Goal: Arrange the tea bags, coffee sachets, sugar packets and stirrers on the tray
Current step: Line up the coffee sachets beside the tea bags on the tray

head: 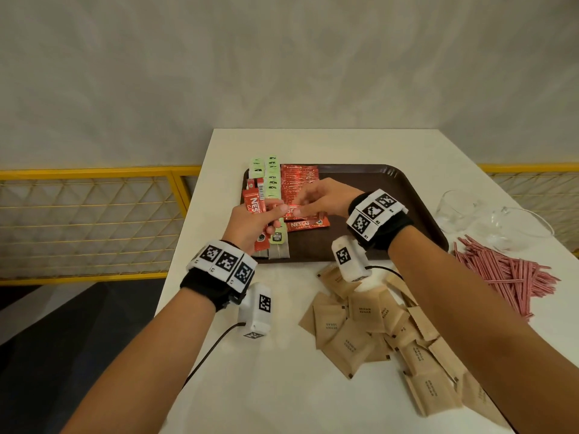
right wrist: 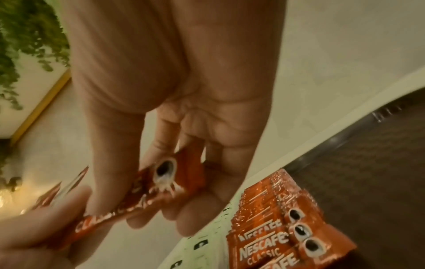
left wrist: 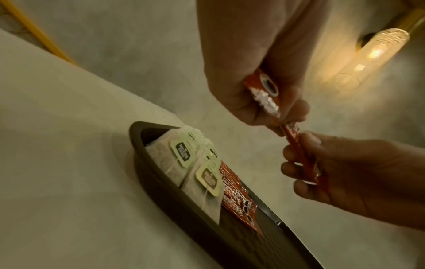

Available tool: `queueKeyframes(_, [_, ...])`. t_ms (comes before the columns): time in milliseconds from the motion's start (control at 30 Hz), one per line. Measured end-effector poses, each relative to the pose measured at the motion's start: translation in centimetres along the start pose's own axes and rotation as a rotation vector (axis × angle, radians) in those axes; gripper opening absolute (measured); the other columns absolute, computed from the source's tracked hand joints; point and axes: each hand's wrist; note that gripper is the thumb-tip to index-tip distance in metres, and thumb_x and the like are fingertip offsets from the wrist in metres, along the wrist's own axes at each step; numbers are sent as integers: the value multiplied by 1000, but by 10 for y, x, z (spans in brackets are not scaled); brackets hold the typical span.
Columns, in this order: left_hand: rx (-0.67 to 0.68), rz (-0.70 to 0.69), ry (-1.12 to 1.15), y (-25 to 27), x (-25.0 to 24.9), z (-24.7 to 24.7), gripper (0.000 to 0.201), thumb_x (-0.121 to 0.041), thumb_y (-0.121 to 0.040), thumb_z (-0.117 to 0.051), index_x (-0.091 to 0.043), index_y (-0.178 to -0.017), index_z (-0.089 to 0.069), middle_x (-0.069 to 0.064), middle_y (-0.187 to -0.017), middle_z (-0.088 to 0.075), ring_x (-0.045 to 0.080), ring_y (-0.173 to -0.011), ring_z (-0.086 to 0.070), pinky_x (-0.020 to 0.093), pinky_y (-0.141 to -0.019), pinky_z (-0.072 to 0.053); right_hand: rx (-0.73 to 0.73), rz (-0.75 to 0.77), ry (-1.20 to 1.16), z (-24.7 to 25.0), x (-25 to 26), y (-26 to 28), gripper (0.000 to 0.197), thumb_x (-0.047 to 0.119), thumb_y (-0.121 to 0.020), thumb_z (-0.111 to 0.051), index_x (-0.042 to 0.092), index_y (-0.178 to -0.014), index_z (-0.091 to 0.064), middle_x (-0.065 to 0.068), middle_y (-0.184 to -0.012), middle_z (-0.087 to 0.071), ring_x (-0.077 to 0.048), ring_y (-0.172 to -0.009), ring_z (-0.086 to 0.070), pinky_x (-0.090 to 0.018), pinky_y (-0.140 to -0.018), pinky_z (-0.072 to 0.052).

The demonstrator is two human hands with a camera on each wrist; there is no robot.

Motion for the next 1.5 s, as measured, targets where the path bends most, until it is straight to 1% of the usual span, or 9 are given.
queueKeyframes(133, [53, 32, -122, -6, -3, 7, 10, -13, -82, -70, -12, -92, -67, 2, -76, -65, 7, -50, -53, 15, -45, -41, -56, -73, 220, 10, -15, -6, 10, 13, -80, -72, 10, -87, -66, 3, -70, -59, -11, -61, -52, -21, -58, -44])
queueKeyframes(267, [-88, 53, -180, -18, -4, 40, 18, -11, -83, -68, -8, -100, -64, 5, -73, -61, 4, -41, -50, 15, -40, -39, -57, -213, 431, 15, -39, -16, 22, 14, -78, -74, 3, -97, -69, 6, -73, -57, -7, -66, -50, -18, -57, -39])
queueKeyframes(433, [-147, 158, -283, -24, 4, 66, 9, -16, -83, -69, -20, -87, -62, 6, -62, -53, 9, -40, -43, 21, -45, -34, -35, -279, 575, 8, -50, -38, 15, 19, -77, -75, 10, -89, -71, -3, -95, -67, -18, -92, -61, -33, -88, -50])
queueKeyframes(667, [-125, 219, -329, -25, 10, 73, 21, -18, -84, -69, -15, -102, -59, 7, -61, -52, 10, -40, -42, 21, -46, -36, -75, -186, 687, 0, -44, -51, 23, 20, -77, -75, 15, -98, -65, 12, -75, -51, -14, -82, -55, -27, -73, -45])
queueKeyframes(800, [-115, 221, -312, -25, 11, 69, 24, -15, -84, -68, -12, -105, -58, 7, -61, -50, 10, -39, -42, 19, -43, -37, -93, -176, 757, 0, -43, -51, 29, 27, -77, -74, 22, -100, -58, 7, -84, -52, -18, -84, -57, -29, -71, -45])
queueKeyframes(1000, [-97, 227, -291, -26, 11, 66, 22, -11, -85, -66, -9, -104, -56, 8, -59, -47, 4, -28, -39, 13, -33, -35, -80, -148, 843, -1, -40, -55, 40, 33, -78, -72, 24, -112, -52, 4, -97, -52, -21, -97, -57, -33, -80, -47])
queueKeyframes(1167, [-82, 234, -290, -25, 9, 66, 16, -11, -86, -66, -12, -98, -56, 8, -60, -47, 4, -28, -40, 13, -33, -35, -81, -151, 982, -3, -37, -57, 32, 38, -80, -69, 21, -105, -58, -3, -116, -48, -22, -118, -38, -43, -95, -41])
queueKeyframes(1367, [-84, 229, -299, -26, 11, 68, 12, -13, -84, -68, -16, -89, -57, 7, -60, -48, 5, -30, -41, 14, -35, -36, -77, -150, 949, -5, -39, -54, 24, 36, -82, -66, 20, -97, -55, 1, -100, -57, -20, -94, -57, -29, -73, -43])
queueKeyframes(1500, [-75, 239, -322, -27, 14, 67, 13, -14, -84, -68, -15, -93, -58, 6, -60, -50, 9, -39, -42, 17, -38, -37, -95, -157, 971, -6, -37, -57, 25, 35, -83, -64, 19, -100, -55, 0, -103, -60, -18, -86, -54, -28, -71, -42])
Point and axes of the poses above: each hand's wrist, its own y-axis away from the middle knuckle, its own z-axis out of the back of the hand, x = y × z
